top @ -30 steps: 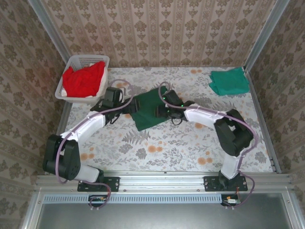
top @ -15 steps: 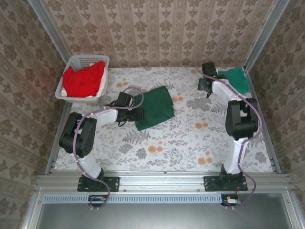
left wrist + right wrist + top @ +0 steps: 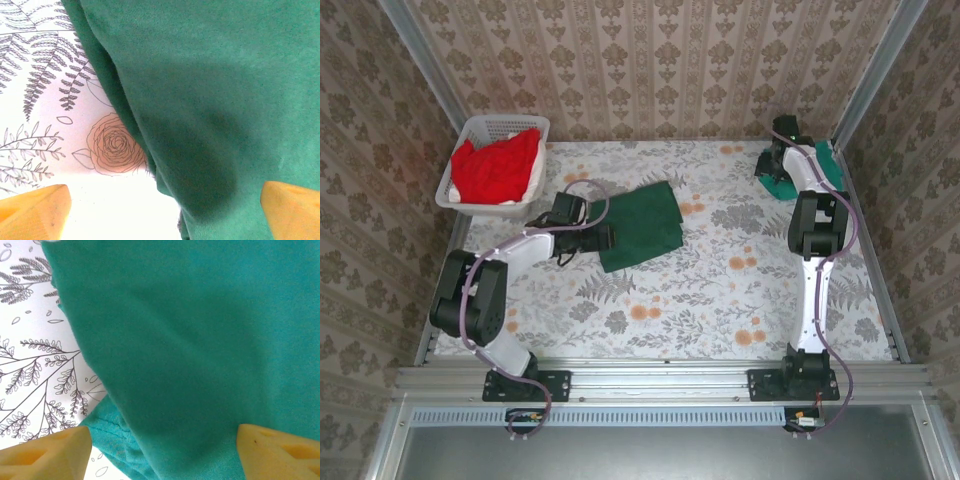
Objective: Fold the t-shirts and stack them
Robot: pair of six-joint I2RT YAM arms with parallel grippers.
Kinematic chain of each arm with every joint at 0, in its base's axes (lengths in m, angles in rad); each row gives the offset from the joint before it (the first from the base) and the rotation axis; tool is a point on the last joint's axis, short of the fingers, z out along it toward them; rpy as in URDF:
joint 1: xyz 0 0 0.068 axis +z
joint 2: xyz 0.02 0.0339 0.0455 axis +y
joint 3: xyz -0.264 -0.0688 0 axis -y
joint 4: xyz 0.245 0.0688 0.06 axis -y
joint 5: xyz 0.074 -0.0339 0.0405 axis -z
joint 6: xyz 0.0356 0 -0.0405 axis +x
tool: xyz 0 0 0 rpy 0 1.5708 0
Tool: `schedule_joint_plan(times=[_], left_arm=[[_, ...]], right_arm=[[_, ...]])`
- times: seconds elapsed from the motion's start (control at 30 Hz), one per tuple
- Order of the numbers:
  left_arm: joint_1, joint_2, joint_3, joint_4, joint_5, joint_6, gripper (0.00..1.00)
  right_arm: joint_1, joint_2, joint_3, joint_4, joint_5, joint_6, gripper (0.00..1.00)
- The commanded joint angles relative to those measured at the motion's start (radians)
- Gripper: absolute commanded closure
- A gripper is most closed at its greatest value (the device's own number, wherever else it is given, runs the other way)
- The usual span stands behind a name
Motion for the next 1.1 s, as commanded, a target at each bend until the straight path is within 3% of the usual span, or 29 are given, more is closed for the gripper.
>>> schedule_joint_plan(times=[0.0, 0.17, 0.43, 0.77, 1.07], left_arm=[[0.011, -0.039, -0.021, 0.008, 0.016, 0.001, 0.01], [0.020, -0.051, -0.016, -0.005, 0.019, 0.005, 0.01], [0.045, -0.037, -0.023, 0.023, 0.038, -0.004, 0.00], [0.093, -0.001, -0.008, 0.058, 0.081, -0.052, 0.01], [0.064, 0.027, -0.069, 0.267, 0.113, -0.247, 0.18]], right_arm=[[0.011, 0.031, 0.032, -0.138, -0.148, 0.002, 0.23], [0.030, -0.015, -0.035, -0.170, -0.225, 0.024, 0.29], [0.124, -0.262, -0.430, -0.002, -0.289, 0.089, 0.30], [0.298, -0.436, -0.734, 0.132, -0.213, 0.161, 0.30], [0.395, -0.637, -0.769, 0.174, -0.082, 0.206, 0.24]])
